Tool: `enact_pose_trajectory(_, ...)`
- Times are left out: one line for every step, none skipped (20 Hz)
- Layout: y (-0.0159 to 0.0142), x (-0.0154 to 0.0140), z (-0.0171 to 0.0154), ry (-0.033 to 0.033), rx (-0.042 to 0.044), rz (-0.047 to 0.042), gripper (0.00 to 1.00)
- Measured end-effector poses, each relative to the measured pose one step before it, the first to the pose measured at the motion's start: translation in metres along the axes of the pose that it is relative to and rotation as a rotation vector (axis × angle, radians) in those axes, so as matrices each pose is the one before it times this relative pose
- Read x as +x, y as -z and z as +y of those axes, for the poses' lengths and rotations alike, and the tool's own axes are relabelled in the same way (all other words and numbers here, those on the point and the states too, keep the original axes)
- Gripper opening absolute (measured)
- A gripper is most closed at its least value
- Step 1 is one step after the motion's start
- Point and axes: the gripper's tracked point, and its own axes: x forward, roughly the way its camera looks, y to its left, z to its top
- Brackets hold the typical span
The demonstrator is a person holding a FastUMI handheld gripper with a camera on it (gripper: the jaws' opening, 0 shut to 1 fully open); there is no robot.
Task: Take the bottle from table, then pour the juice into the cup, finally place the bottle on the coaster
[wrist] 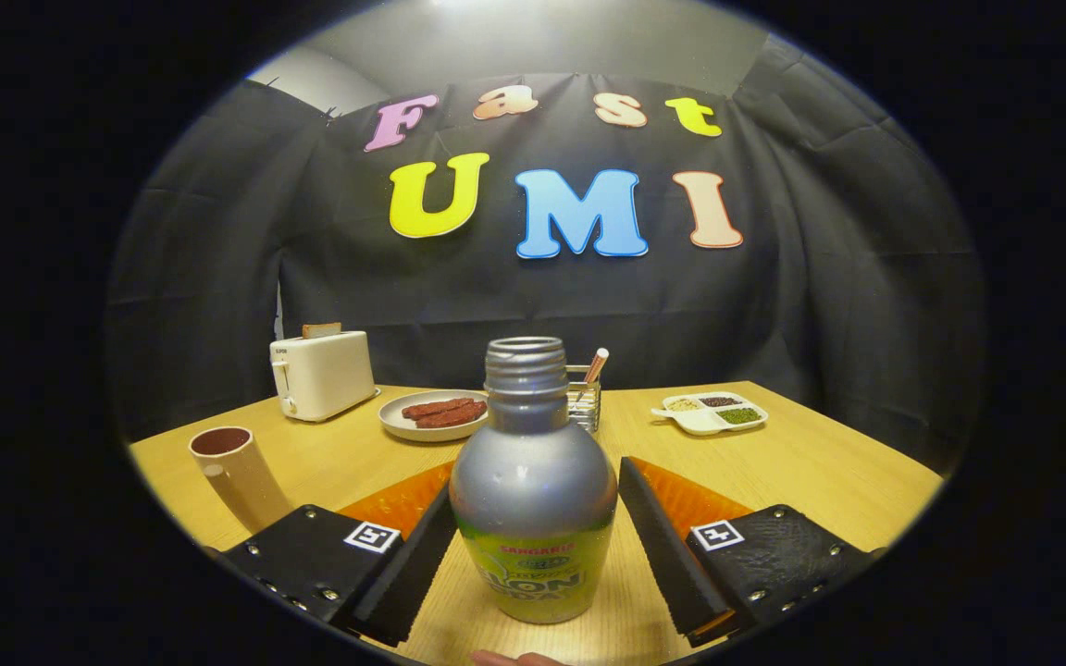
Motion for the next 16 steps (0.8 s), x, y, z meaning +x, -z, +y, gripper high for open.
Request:
enact_pose_trajectory(-0.00082,0.0013,0.00223,-0.01035,-0.01024,-0.00931,0.98)
enact_pose_trajectory(-0.00179,0.00071,-0.00062,0.00149,-0.01943,-0.01149,0.93)
enact_pose_trajectory(0.00086,0.00538,0.00178,-0.00421,-0.01726,-0.00635,0.83)
enact_pose_trajectory(-0.00015,-0.00121,0.00176,-0.00168,-0.02035,0.00149,0.82)
enact_pose_trajectory(-0.00075,0.00211,0.0013,-0.00084,-0.02682,0.00354,0.81)
enact_pose_trajectory(-0.00146,0.00214,0.00272,0.00156,-0.04,0.00609,0.81)
enact_pose_trajectory(-0.0026,0.00403,0.00214,0.00378,-0.05015,0.00394,0.81)
enact_pose_trajectory(-0.00327,0.00178,0.00444,-0.00103,-0.05599,0.00239,0.82)
enact_pose_trajectory(-0.00527,0.00286,0.00516,-0.00263,-0.05561,-0.00549,0.81)
enact_pose_trajectory(-0.00719,0.00376,0.0047,-0.005,-0.05506,-0.01062,0.8)
enact_pose_trajectory(-0.00705,0.00492,0.00453,-0.00627,-0.05051,-0.00737,0.8)
enact_pose_trajectory(-0.00402,0.0052,0.0064,-0.01102,-0.04478,-0.00212,0.8)
enact_pose_trajectory(-0.00437,0.005,0.00681,-0.01326,-0.04108,0.00185,0.8)
enact_pose_trajectory(-0.00575,0.00366,0.00728,-0.01632,-0.04104,-0.00142,0.8)
enact_pose_trajectory(-0.00561,0.00283,0.00635,-0.01172,-0.04449,-0.00579,0.8)
enact_pose_trajectory(-0.00618,0.0025,0.0034,-0.00362,-0.04615,-0.0064,0.8)
